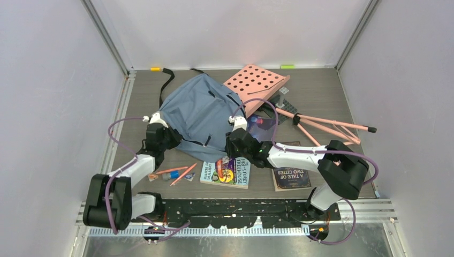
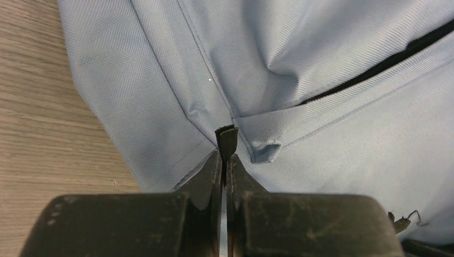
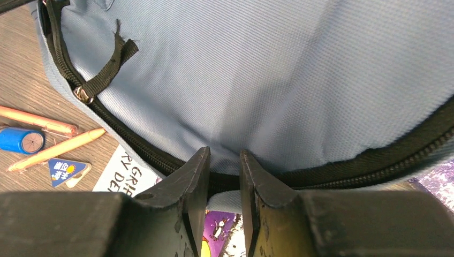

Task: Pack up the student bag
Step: Unzip the student bag at the center of the board.

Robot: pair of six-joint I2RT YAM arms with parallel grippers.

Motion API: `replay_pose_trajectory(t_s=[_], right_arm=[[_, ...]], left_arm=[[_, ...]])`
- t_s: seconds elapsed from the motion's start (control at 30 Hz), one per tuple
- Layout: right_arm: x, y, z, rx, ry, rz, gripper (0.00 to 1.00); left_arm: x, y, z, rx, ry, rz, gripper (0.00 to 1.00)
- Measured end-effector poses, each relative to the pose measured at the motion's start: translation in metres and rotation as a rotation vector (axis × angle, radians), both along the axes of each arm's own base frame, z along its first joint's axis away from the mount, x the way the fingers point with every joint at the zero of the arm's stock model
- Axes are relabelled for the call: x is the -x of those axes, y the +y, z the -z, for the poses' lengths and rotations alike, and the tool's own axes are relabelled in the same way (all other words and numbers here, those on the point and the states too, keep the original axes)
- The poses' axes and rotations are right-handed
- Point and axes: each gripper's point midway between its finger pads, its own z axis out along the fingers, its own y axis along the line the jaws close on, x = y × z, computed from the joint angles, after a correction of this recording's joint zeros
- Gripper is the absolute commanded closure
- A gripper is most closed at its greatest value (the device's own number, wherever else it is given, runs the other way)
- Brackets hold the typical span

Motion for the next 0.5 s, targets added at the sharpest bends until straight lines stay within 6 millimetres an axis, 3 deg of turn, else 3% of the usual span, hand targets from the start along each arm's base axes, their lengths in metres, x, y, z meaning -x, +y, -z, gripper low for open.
replay_pose_trajectory(t_s=[0.13,0.3,0.5], right_arm=[[0.000,-0.003,-0.001,0.008,-0.005,0.005,0.67],[0.001,-0.007,-0.011,0.037,0.007,0.006,0.53],[-0.002,0.004,-0.043,0.037,0.031,0.000,0.40]], left_arm=[[-0.006,0.000,0.009,0.033,0.058,0.010,1.00],[-0.002,-0.007,0.013,0.075,0.086,0.051,1.00],[0.006,-0.016,0.012,0.111,0.101,0.103,1.00]])
